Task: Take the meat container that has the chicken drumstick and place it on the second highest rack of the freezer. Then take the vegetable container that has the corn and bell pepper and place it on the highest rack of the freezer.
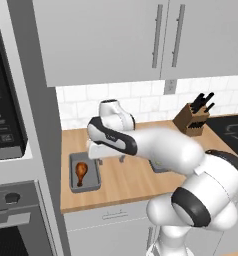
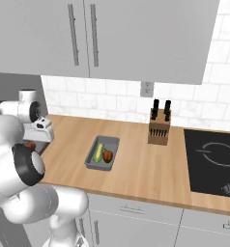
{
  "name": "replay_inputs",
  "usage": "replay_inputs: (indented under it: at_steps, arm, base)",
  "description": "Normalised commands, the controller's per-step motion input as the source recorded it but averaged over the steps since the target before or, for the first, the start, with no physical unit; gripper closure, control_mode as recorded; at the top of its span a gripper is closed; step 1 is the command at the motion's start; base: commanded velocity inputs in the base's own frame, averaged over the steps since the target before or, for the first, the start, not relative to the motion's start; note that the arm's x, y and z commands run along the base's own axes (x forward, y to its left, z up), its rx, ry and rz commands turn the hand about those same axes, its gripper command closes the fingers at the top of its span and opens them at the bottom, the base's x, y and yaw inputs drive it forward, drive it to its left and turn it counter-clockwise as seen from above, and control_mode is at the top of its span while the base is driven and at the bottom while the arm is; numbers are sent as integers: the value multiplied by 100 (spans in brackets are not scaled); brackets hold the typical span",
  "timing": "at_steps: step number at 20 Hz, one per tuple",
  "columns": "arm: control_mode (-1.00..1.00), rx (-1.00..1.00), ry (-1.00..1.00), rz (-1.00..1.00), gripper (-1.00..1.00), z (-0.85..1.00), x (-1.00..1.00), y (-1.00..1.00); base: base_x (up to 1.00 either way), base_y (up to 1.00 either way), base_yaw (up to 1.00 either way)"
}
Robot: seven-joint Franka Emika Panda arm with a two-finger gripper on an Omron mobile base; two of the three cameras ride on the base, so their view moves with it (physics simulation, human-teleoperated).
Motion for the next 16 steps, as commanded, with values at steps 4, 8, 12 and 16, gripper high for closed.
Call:
replay_inputs:
  at_steps: [4,8,12,16]
  arm:
    - [-100,0,0,0,-100,0,-35,3]
    - [-100,0,0,0,-100,-4,-1,26]
    - [-100,0,2,0,-100,-16,0,33]
    - [-100,0,7,0,-100,-9,0,24]
  base:
    - [0,0,0]
    - [0,0,0]
    - [0,0,0]
    - [0,0,0]
